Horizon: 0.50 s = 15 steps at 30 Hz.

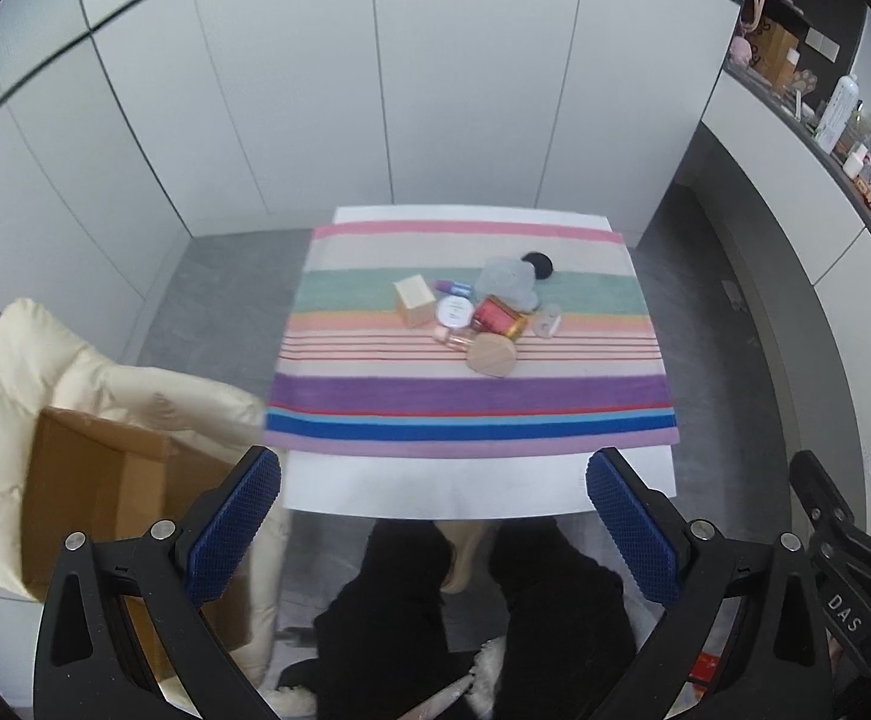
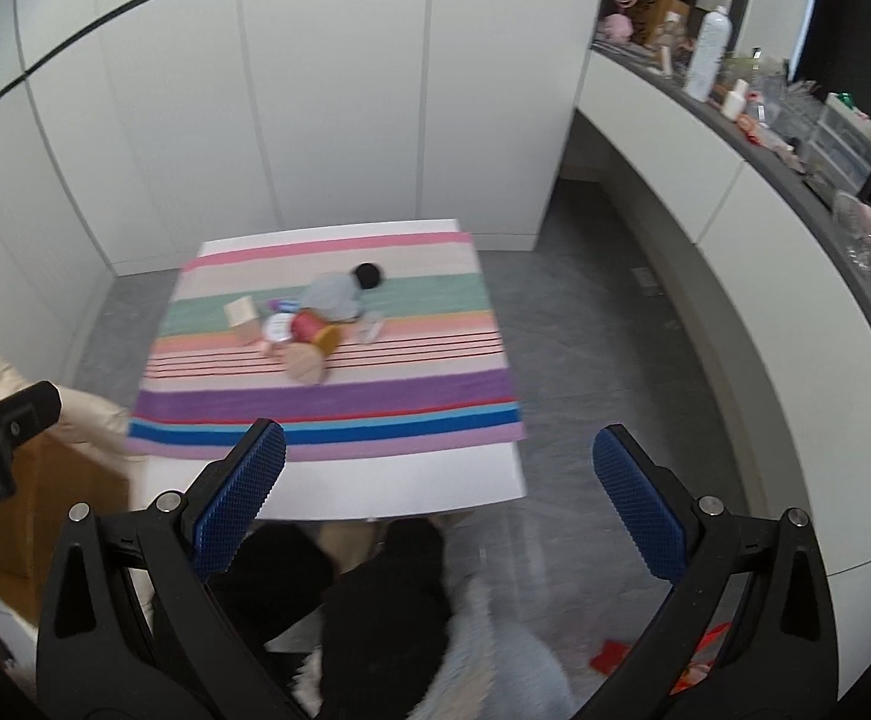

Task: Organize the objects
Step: 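Move both tools toward the cosmetics on the striped cloth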

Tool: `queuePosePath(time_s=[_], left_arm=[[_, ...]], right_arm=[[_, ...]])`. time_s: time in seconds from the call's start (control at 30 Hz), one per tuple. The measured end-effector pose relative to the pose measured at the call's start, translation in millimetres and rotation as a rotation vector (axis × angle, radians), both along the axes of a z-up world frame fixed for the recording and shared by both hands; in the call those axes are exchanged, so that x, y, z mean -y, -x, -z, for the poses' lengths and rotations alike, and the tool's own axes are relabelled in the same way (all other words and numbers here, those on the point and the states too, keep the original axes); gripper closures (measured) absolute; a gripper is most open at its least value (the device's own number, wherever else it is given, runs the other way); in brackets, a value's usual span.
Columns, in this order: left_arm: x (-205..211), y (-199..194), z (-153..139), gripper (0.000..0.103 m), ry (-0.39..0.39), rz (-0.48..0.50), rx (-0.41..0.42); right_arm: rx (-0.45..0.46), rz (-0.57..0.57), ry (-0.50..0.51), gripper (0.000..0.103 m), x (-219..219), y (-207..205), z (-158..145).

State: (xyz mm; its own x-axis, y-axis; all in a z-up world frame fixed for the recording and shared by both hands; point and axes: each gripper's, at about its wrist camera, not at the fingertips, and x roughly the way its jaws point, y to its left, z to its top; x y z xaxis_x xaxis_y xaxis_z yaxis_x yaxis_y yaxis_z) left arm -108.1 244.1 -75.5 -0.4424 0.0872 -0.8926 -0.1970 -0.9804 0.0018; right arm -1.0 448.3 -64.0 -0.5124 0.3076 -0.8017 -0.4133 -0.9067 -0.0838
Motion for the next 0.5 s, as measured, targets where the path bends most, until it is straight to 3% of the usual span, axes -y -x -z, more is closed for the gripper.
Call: queuePosePath(time_s=[0.3,0.4,0.5], left_arm=[[-36,40,56,0.001,0.041,0.021,-0.038],[-35,53,82,0.001,0.061,0.003,-0.036],[-30,71,111,0.002,0.033,-0.012,-0.023]], right_arm=[[-0.041,0.063,0.01,0.0,-49,21,54],[-0.14,0.004,0.118,0.0,-62,27,76],[-0.128,0.002,0.132,0.0,-68,44,106]])
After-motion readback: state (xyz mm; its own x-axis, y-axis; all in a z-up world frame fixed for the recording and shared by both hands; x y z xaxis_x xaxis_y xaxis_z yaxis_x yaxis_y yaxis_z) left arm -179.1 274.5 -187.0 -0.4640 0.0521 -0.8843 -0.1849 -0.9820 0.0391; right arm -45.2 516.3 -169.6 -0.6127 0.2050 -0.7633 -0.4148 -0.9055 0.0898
